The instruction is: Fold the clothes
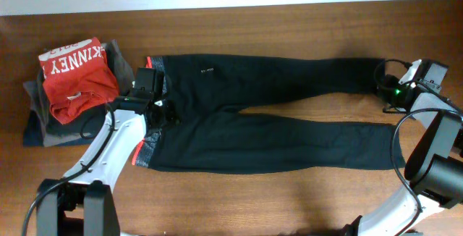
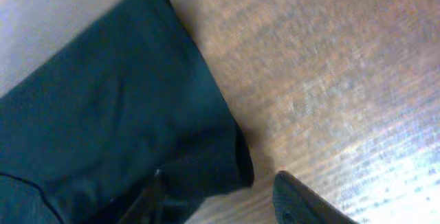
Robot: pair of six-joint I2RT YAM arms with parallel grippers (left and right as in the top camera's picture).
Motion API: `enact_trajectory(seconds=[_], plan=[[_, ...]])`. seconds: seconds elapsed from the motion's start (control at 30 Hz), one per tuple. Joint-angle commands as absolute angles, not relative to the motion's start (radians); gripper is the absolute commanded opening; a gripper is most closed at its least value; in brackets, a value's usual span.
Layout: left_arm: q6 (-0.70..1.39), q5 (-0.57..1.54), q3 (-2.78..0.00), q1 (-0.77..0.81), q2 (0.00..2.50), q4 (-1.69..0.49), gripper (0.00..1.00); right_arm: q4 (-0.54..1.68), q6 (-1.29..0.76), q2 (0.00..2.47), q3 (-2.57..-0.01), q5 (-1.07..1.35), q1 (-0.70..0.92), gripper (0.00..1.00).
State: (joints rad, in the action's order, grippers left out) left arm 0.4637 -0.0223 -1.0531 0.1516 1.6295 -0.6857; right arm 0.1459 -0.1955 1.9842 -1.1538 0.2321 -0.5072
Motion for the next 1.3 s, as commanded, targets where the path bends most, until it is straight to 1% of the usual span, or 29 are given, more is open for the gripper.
enact_trajectory(seconds=[0.0, 0.03, 0.13, 0.27, 0.3, 0.43, 0.53, 0.63, 0.73, 0.77, 0.8, 0.87, 0.9, 0.97, 1.0, 1.1, 1.27], plan=[[0.455, -0.025, -1.061, 0.154, 1.676, -0.679, 0.66, 0.137, -0.191, 1.998, -1.160, 0.255, -0.511, 0.39], [0.454, -0.025, -1.061, 0.154, 1.697, -0.675, 0.66, 0.138, -0.191, 1.998, -1.160, 0.255, -0.511, 0.28], [0.454, -0.025, -1.061, 0.154, 1.728, -0.664, 0.66, 0.138, -0.191, 1.998, -1.160, 0.255, -0.511, 0.18], [0.454, -0.026, -1.061, 0.154, 1.750, -0.656, 0.66, 0.139, -0.191, 1.998, -1.161, 0.255, -0.511, 0.08], [0.454, -0.025, -1.061, 0.154, 1.752, -0.654, 0.66, 0.143, -0.191, 1.994, -1.161, 0.255, -0.511, 0.04], [0.454, -0.026, -1.061, 0.154, 1.752, -0.645, 0.65, 0.202, -0.191, 1.931, -1.175, 0.259, -0.511, 0.04], [0.454, -0.026, -1.061, 0.154, 1.752, -0.637, 0.66, 0.321, -0.191, 1.831, -1.214, 0.254, -0.512, 0.04], [0.454, -0.034, -1.061, 0.154, 1.752, -0.634, 0.65, 0.425, -0.205, 1.725, -1.260, 0.197, -0.512, 0.04], [0.454, -0.049, -1.061, 0.154, 1.752, -0.635, 0.66, 0.433, -0.210, 1.666, -1.290, 0.149, -0.512, 0.04], [0.454, -0.049, -1.061, 0.154, 1.752, -0.635, 0.66, 0.432, -0.210, 1.666, -1.294, 0.144, -0.512, 0.04], [0.454, -0.049, -1.061, 0.154, 1.752, -0.635, 0.66, 0.430, -0.210, 1.667, -1.297, 0.140, -0.512, 0.07], [0.454, -0.049, -1.061, 0.154, 1.752, -0.635, 0.66, 0.415, -0.210, 1.692, -1.297, 0.138, -0.511, 0.15], [0.454, -0.048, -1.061, 0.155, 1.752, -0.634, 0.66, 0.410, -0.210, 1.717, -1.297, 0.138, -0.510, 0.22], [0.454, -0.048, -1.061, 0.154, 1.752, -0.635, 0.66, 0.410, -0.210, 1.757, -1.297, 0.139, -0.509, 0.43], [0.454, -0.048, -1.061, 0.155, 1.752, -0.636, 0.65, 0.419, -0.210, 1.787, -1.297, 0.139, -0.509, 0.45], [0.454, -0.048, -1.061, 0.155, 1.752, -0.637, 0.66, 0.452, -0.210, 1.848, -1.297, 0.138, -0.509, 0.48], [0.454, -0.048, -1.061, 0.154, 1.752, -0.637, 0.66, 0.467, -0.210, 1.881, -1.297, 0.135, -0.512, 0.51]])
